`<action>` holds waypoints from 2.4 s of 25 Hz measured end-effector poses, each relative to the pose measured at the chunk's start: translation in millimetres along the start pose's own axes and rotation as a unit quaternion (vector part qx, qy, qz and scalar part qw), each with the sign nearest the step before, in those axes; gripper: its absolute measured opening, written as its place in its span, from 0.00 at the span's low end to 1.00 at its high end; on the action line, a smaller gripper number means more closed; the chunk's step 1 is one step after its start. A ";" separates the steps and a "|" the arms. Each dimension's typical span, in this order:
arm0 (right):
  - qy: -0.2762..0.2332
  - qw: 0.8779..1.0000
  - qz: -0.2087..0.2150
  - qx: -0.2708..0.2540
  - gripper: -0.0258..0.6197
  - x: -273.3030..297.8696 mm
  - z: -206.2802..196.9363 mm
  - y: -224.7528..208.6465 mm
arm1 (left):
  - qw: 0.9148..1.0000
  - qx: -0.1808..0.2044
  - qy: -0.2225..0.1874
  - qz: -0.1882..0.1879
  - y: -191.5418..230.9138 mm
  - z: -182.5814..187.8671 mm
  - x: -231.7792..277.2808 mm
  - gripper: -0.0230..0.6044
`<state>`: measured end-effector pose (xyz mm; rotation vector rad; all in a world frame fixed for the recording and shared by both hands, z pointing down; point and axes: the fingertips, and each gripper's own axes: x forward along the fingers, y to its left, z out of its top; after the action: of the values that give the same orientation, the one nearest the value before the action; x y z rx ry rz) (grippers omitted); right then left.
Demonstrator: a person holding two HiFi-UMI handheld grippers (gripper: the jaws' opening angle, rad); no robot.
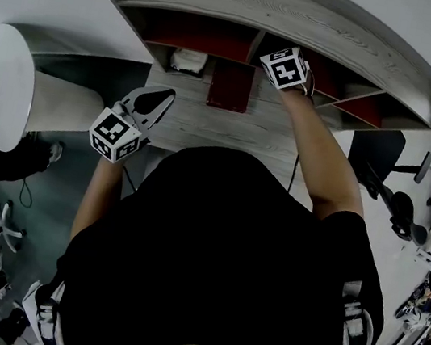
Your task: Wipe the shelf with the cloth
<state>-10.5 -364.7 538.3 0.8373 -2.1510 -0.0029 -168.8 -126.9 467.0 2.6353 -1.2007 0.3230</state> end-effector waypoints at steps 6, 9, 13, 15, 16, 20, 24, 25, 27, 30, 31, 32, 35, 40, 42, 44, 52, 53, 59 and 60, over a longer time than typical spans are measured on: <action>0.011 1.000 -0.013 0.001 0.15 -4.7 -19.9 -16.4 | 1.000 0.004 -0.001 -0.022 -5.1 1.7 23.9 0.06; 0.015 1.000 -0.025 0.010 0.15 -14.7 -27.7 -23.2 | 0.999 0.006 -0.001 -0.035 -8.5 4.1 28.4 0.06; 0.016 0.999 -0.041 0.027 0.15 -23.2 -43.6 -38.9 | 0.999 0.008 -0.001 -0.049 -9.4 5.4 40.6 0.06; 0.022 0.998 -0.048 0.035 0.15 -25.9 -53.9 -47.1 | 0.998 0.009 0.000 -0.056 -9.5 4.5 48.3 0.06; 0.024 0.998 -0.051 0.039 0.15 -27.6 -58.2 -50.5 | 0.998 0.009 0.000 -0.060 -9.3 4.6 51.3 0.06; 0.029 0.996 -0.066 0.054 0.15 -38.7 -72.1 -64.2 | 0.998 0.012 -0.003 -0.069 -9.4 9.8 57.7 0.06; 0.035 0.992 -0.080 0.086 0.15 -47.9 -87.6 -77.1 | 0.997 0.012 0.000 -0.080 -11.2 9.4 63.0 0.06; 0.036 0.992 -0.083 0.093 0.15 -49.9 -90.8 -79.6 | 0.997 0.012 0.001 -0.082 -11.7 9.1 64.0 0.06; 0.040 0.990 -0.088 0.102 0.15 -54.1 -96.4 -84.3 | 0.996 0.012 0.002 -0.086 -12.4 9.2 65.9 0.06; 0.043 0.988 -0.097 0.115 0.15 -60.2 -103.5 -93.4 | 0.996 0.013 0.004 -0.092 -12.5 10.6 71.2 0.06; 0.044 0.987 -0.101 0.119 0.15 -62.2 -105.6 -96.1 | 0.996 0.013 0.005 -0.094 -12.5 10.9 72.6 0.06; 0.045 0.986 -0.104 0.123 0.15 -64.0 -107.9 -98.0 | 0.995 0.013 0.005 -0.096 -12.6 11.0 73.3 0.06; 0.049 0.984 -0.112 0.128 0.15 -67.5 -114.1 -101.1 | 0.995 0.015 0.006 -0.100 -12.6 11.2 74.8 0.06; 0.052 0.983 -0.120 0.129 0.15 -72.3 -116.1 -103.2 | 0.994 0.019 0.005 -0.103 -11.6 14.5 74.4 0.06; 0.053 0.982 -0.123 0.131 0.15 -73.7 -118.2 -104.7 | 0.994 0.020 0.006 -0.104 -10.9 14.8 75.1 0.06; 0.054 0.982 -0.124 0.133 0.15 -73.6 -119.8 -105.7 | 0.994 0.020 0.007 -0.104 -10.3 14.3 75.6 0.06; 0.050 0.981 -0.123 0.138 0.15 -76.2 -122.8 -106.5 | 0.994 0.016 0.010 -0.107 -14.9 12.0 75.3 0.06; 0.050 0.981 -0.123 0.139 0.15 -75.7 -122.4 -106.6 | 0.994 0.016 0.011 -0.106 -13.7 12.0 75.4 0.06; 0.050 0.981 -0.126 0.137 0.15 -75.8 -121.4 -106.9 | 0.994 0.016 0.013 -0.106 -12.7 10.5 76.4 0.06; 0.050 0.981 -0.126 0.137 0.15 -75.8 -121.5 -106.8 | 0.994 0.016 0.012 -0.106 -12.9 10.2 76.6 0.06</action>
<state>168.0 -372.7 538.9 1.2395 -1.9644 0.2060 -108.9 -176.1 478.1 2.7456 -0.9052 0.3377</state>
